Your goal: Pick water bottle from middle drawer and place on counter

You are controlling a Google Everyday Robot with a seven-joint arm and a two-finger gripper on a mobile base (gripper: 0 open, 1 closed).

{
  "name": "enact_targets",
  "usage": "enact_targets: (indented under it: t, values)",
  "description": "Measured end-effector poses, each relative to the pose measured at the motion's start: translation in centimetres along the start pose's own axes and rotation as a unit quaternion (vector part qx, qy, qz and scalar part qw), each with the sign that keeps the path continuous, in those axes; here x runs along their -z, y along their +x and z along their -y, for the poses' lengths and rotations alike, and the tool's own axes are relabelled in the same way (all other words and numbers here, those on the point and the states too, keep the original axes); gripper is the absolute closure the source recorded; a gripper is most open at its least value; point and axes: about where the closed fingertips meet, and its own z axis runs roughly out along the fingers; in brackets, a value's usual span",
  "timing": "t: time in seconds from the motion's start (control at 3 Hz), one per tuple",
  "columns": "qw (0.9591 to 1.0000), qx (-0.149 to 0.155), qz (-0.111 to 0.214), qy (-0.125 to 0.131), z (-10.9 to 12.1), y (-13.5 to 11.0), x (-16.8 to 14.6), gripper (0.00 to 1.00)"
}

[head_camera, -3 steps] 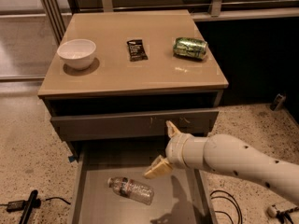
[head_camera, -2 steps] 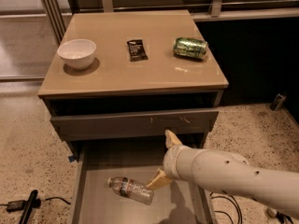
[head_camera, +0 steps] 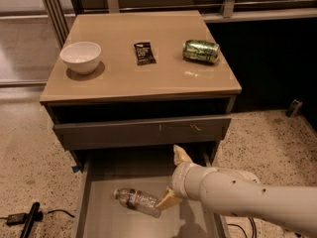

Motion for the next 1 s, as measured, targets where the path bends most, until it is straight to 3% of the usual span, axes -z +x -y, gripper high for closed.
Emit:
enact_targets:
  t: [0.33,0.67,1.0]
  values:
    - [0.9998,0.012,0.012,0.010,0.0,-0.9,0.8,0.00]
    - [0.9987,0.029,0.043,0.000,-0.7,-2.1,-0.5,0.00]
    - [0.9971,0.002,0.064,-0.041,-2.3,-0.5,-3.6,0.00]
